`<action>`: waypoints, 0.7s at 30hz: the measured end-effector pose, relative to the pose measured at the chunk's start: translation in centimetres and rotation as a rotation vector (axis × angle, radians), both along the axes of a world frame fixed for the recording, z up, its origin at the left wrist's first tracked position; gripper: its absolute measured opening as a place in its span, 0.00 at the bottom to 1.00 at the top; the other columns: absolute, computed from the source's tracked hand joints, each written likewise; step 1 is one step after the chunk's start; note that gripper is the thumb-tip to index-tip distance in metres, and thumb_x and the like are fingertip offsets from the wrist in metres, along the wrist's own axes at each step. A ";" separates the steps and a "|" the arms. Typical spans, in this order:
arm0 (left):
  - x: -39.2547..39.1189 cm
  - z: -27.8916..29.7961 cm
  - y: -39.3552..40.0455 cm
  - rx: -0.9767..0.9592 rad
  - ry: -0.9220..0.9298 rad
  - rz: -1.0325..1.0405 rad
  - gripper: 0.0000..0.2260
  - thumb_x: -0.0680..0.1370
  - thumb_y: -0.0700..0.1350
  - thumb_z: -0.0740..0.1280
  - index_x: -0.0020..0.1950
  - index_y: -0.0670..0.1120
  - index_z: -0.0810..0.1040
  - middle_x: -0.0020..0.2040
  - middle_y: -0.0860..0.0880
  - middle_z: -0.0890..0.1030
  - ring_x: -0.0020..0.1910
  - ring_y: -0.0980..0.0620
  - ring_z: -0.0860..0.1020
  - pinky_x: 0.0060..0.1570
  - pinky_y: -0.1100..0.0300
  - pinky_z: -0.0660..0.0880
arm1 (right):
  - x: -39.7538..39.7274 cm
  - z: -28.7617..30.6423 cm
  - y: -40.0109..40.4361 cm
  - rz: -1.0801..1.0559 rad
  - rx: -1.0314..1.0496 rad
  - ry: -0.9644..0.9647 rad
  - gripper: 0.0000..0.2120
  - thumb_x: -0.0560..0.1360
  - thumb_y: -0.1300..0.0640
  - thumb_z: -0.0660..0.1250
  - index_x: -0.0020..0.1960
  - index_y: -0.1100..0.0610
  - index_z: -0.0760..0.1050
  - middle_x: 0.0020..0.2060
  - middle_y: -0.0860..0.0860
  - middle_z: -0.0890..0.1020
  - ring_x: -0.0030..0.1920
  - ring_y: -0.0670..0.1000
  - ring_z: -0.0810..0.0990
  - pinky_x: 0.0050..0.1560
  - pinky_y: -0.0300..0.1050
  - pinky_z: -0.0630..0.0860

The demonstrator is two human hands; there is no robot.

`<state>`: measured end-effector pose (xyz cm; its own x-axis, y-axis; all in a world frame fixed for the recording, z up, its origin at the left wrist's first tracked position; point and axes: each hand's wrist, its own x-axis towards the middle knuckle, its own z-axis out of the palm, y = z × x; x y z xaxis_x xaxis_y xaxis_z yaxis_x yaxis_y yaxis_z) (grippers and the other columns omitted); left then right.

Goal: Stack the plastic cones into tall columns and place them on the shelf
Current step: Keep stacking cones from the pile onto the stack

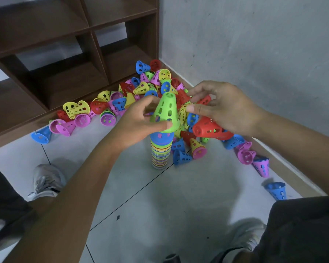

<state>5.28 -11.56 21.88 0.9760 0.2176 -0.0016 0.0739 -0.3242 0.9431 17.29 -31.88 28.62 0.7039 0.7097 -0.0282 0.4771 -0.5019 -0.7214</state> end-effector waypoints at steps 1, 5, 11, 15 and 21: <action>0.0 -0.4 0.1 0.047 -0.017 0.042 0.21 0.70 0.47 0.80 0.60 0.49 0.79 0.56 0.55 0.83 0.58 0.56 0.81 0.58 0.55 0.78 | 0.0 0.0 -0.1 -0.001 -0.006 -0.002 0.15 0.75 0.49 0.75 0.59 0.48 0.80 0.51 0.45 0.84 0.39 0.39 0.78 0.56 0.47 0.79; 0.1 -1.9 -0.7 0.119 -0.047 0.159 0.24 0.67 0.52 0.82 0.59 0.50 0.77 0.54 0.57 0.82 0.56 0.60 0.78 0.57 0.63 0.75 | 0.0 -0.1 -0.2 0.009 -0.028 -0.020 0.14 0.76 0.49 0.74 0.61 0.48 0.79 0.52 0.45 0.84 0.35 0.32 0.77 0.49 0.38 0.74; 0.0 -3.5 -1.2 0.165 0.002 0.167 0.26 0.69 0.53 0.80 0.63 0.51 0.76 0.60 0.59 0.79 0.60 0.65 0.75 0.56 0.69 0.72 | -0.2 -0.2 -0.2 0.026 -0.049 -0.037 0.14 0.76 0.52 0.73 0.61 0.50 0.79 0.52 0.46 0.83 0.31 0.32 0.75 0.40 0.32 0.67; 0.0 -2.6 -0.5 0.104 -0.077 0.250 0.16 0.78 0.51 0.73 0.63 0.49 0.77 0.59 0.60 0.80 0.57 0.72 0.76 0.55 0.73 0.74 | -0.1 -0.3 -0.1 0.013 -0.052 -0.011 0.13 0.77 0.52 0.73 0.61 0.50 0.79 0.49 0.44 0.84 0.34 0.33 0.77 0.42 0.33 0.70; 0.3 -0.3 -1.1 0.072 -0.188 0.260 0.12 0.79 0.52 0.68 0.59 0.48 0.80 0.56 0.56 0.83 0.58 0.58 0.80 0.59 0.55 0.78 | -0.5 -0.1 0.5 -0.064 0.022 0.061 0.09 0.79 0.51 0.70 0.59 0.49 0.80 0.47 0.42 0.83 0.45 0.39 0.80 0.52 0.37 0.74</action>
<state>5.54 -12.62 21.62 0.8696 0.4524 0.1978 -0.0106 -0.3835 0.9235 16.81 -31.37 28.47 0.7452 0.6643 -0.0571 0.3995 -0.5135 -0.7594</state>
